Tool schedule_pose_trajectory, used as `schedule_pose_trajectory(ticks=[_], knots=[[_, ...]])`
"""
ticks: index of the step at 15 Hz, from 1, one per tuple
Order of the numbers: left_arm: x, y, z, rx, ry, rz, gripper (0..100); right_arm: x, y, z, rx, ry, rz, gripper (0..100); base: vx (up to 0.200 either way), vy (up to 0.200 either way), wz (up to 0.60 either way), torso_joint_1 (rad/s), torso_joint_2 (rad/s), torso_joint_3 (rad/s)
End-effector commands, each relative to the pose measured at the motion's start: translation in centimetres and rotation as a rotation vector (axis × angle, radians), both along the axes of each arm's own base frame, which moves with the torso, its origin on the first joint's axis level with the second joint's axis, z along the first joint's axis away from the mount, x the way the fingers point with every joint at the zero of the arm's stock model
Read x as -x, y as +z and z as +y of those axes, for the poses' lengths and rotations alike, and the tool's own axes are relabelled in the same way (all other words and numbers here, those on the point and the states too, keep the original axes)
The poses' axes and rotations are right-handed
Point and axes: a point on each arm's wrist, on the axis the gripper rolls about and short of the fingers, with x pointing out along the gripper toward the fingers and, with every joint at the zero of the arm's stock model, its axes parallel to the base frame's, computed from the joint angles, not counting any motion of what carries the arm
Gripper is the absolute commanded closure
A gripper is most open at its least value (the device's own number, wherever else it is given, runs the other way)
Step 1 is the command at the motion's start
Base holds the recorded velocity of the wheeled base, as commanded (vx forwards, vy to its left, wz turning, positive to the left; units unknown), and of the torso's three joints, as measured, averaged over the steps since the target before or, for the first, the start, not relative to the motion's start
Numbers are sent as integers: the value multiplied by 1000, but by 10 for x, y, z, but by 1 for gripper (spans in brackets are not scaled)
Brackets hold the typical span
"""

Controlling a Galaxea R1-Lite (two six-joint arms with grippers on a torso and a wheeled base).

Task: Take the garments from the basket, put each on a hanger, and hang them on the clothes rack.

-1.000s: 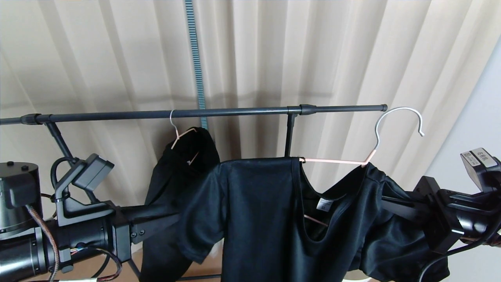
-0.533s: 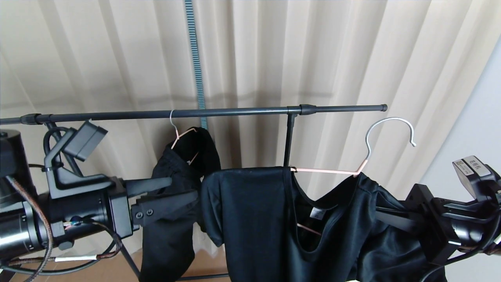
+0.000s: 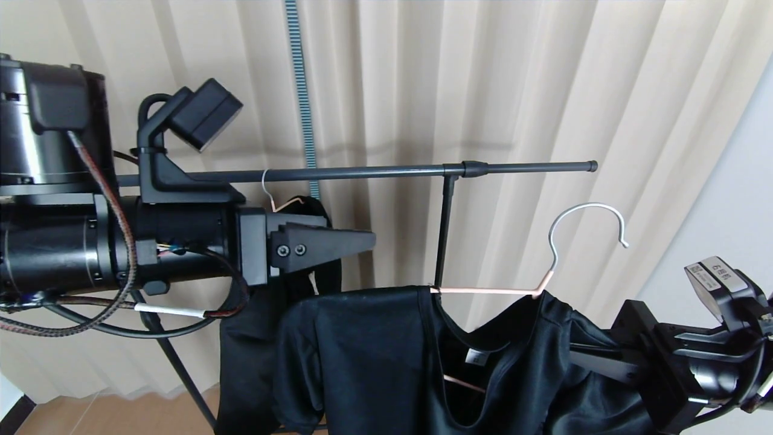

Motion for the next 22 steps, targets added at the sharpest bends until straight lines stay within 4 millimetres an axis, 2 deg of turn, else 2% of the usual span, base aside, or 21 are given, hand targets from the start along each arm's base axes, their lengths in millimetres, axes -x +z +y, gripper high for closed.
schedule_pose_trajectory(ticks=[1, 4, 12, 22], knots=[[-6, -4, -19, -53, -54, 3, 0, 3, -2, 3, 2, 20, 12, 100, 0, 0, 0, 0, 0, 0], [-1, -7, -28, -136, -127, -49, 0, 0, -7, 6, 8, 28, 33, 100, 0, 0, 0, 0, 0, 0], [7, -33, -28, -312, -244, -146, 0, 0, -6, 5, 10, 27, 15, 100, 0, 0, 0, 0, 0, 0], [13, -45, -41, -333, -308, -124, 0, 10, -2, 10, 7, 64, -12, 100, 0, 0, 0, 0, 0, 0]])
